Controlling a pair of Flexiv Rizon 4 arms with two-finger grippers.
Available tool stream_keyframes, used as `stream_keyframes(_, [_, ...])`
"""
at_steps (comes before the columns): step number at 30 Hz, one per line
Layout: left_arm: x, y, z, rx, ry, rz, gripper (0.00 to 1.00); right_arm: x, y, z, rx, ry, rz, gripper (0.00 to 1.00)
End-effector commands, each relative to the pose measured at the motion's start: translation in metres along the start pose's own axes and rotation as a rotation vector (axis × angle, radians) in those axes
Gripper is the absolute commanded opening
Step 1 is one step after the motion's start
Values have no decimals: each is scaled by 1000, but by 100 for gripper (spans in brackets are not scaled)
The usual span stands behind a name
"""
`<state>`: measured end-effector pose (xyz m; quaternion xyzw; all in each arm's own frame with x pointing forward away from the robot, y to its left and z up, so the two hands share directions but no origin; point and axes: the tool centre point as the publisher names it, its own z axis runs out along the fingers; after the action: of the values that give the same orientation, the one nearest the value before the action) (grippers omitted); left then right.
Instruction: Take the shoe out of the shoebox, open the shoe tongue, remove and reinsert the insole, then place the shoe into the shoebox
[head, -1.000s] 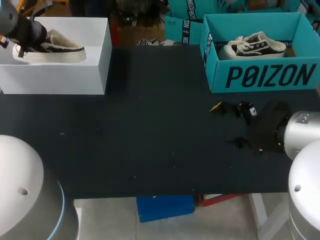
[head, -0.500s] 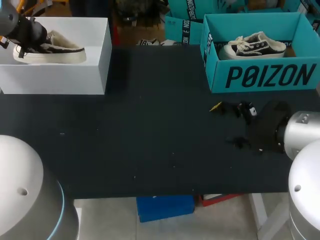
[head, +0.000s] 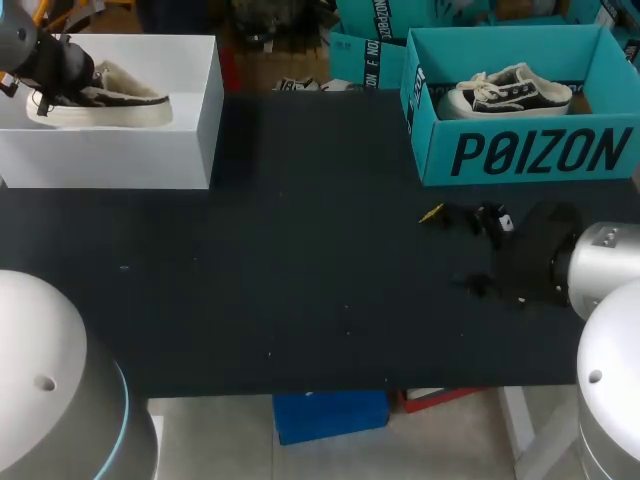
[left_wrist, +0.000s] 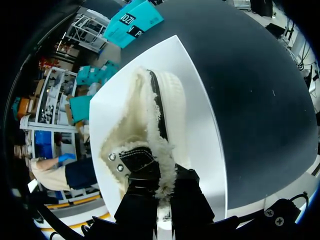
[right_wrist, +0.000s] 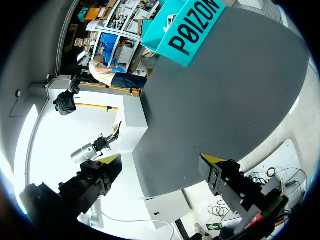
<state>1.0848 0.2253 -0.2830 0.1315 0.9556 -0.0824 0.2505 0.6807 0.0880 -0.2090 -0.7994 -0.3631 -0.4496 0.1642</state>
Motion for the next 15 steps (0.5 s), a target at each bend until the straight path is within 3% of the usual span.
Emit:
stream_keyframes(1, [-2,-7,-3,13,19,-10,0,-8,0,-5,130,31,41,100])
stream_keyframes(7, [-15,-23,-1,41,64,-48,0,-8,0,-5,130,31,41,100])
stream_keyframes(15, [-32,-14,15,-26,63,-62,0,-8,0,-5,130,31,41,100])
